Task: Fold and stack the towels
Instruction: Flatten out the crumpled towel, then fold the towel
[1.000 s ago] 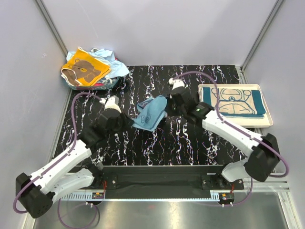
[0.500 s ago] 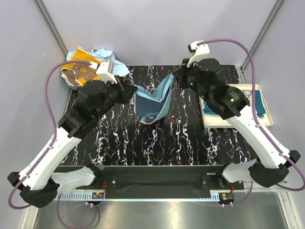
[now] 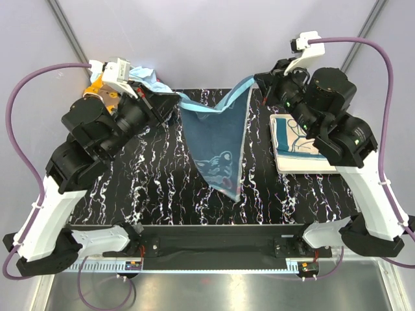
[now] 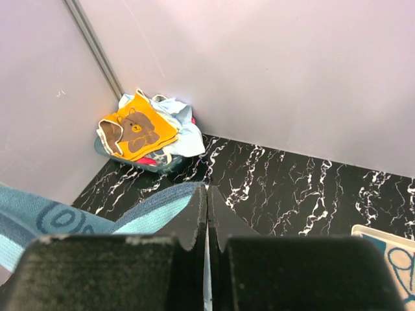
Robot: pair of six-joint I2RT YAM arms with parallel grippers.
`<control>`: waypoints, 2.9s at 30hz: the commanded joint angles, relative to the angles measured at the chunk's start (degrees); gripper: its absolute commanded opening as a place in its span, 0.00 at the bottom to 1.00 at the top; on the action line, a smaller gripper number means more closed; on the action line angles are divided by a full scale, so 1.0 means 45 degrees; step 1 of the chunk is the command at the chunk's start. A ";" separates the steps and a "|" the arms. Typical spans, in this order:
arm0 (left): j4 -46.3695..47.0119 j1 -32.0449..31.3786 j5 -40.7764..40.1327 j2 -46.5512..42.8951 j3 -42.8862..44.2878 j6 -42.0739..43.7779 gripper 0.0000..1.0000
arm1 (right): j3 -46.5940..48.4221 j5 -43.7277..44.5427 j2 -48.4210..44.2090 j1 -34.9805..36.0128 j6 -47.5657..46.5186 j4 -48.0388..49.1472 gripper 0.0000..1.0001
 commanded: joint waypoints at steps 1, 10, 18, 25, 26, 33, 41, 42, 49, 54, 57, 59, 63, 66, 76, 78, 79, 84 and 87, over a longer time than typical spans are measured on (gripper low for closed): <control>-0.0037 -0.0060 -0.0543 0.0359 0.0618 0.0163 0.00 | 0.0392 0.0496 -0.0264 -0.0055 -0.0376 -0.0095 0.00; 0.0197 -0.0080 -0.0018 0.0106 0.0287 -0.0110 0.00 | -0.0487 0.0555 -0.0967 -0.0055 -0.0259 -0.0134 0.00; 0.0217 -0.0177 0.0374 -0.0362 -0.0241 -0.0520 0.00 | -0.0644 0.0243 -0.1611 -0.0055 0.0014 -0.0349 0.00; -0.0036 -0.0724 -0.0192 -0.0480 0.0324 -0.0481 0.00 | -0.0117 0.0027 -0.1573 -0.0075 0.0093 -0.0506 0.00; -0.0057 -0.0782 -0.0328 -0.0403 0.0461 -0.0462 0.00 | 0.0058 0.0008 -0.1515 -0.0075 0.0093 -0.0525 0.00; -0.0291 -0.1427 -0.0876 0.0261 0.1789 -0.0130 0.00 | 0.0918 -0.0110 -0.0988 -0.0055 0.0015 -0.0642 0.00; -0.0078 0.0343 0.0055 0.1860 0.1812 -0.1044 0.00 | 0.0296 0.0671 0.0144 -0.0211 -0.0552 0.0138 0.00; 0.0194 0.1703 0.1337 0.1999 0.1056 -0.1725 0.00 | 0.0294 0.0362 0.0745 -0.0424 -0.0532 0.0158 0.00; 0.3862 0.6050 0.4551 0.4905 -0.0885 -0.3391 0.00 | 0.0294 -0.3894 0.4867 -0.4152 0.0853 0.1386 0.00; 0.6324 0.7614 0.6114 0.9740 0.0109 -0.4345 0.00 | 0.2164 -0.6104 0.9331 -0.6145 0.1829 0.2326 0.00; 0.7226 0.7928 0.6797 1.1681 0.1884 -0.4583 0.00 | 0.4644 -0.6944 1.1762 -0.6810 0.2278 0.1800 0.00; 0.7404 0.7948 0.6994 1.3050 0.2782 -0.4544 0.00 | 0.5892 -0.7101 1.2622 -0.7124 0.2475 0.1585 0.00; 0.6914 0.7967 0.7288 1.4149 0.3922 -0.4290 0.00 | 0.5319 -0.7121 1.3058 -0.7535 0.2593 0.1738 0.00; 0.7344 0.7986 0.7229 1.3935 0.2966 -0.4368 0.00 | 0.4341 -0.7083 1.2569 -0.7555 0.2612 0.2227 0.00; 0.6603 0.7987 0.6761 1.3621 0.1579 -0.4270 0.00 | 0.2196 -0.7256 1.1944 -0.7770 0.2865 0.2285 0.00; 0.6681 0.7967 0.6722 1.3641 0.1304 -0.4290 0.00 | 0.1586 -0.7355 1.1650 -0.7770 0.3061 0.2814 0.00; 0.6681 0.7967 0.6722 1.3680 0.1206 -0.4348 0.00 | 0.1351 -0.7433 1.1650 -0.7751 0.3100 0.2834 0.00; 0.6467 0.7909 0.6741 1.3681 0.0484 -0.4407 0.00 | 0.0512 -0.7648 1.1417 -0.7731 0.3412 0.2833 0.00; 0.6717 0.7908 0.6604 1.3116 -0.0764 -0.4485 0.00 | -0.0757 -0.7902 1.0773 -0.7653 0.3647 0.3340 0.00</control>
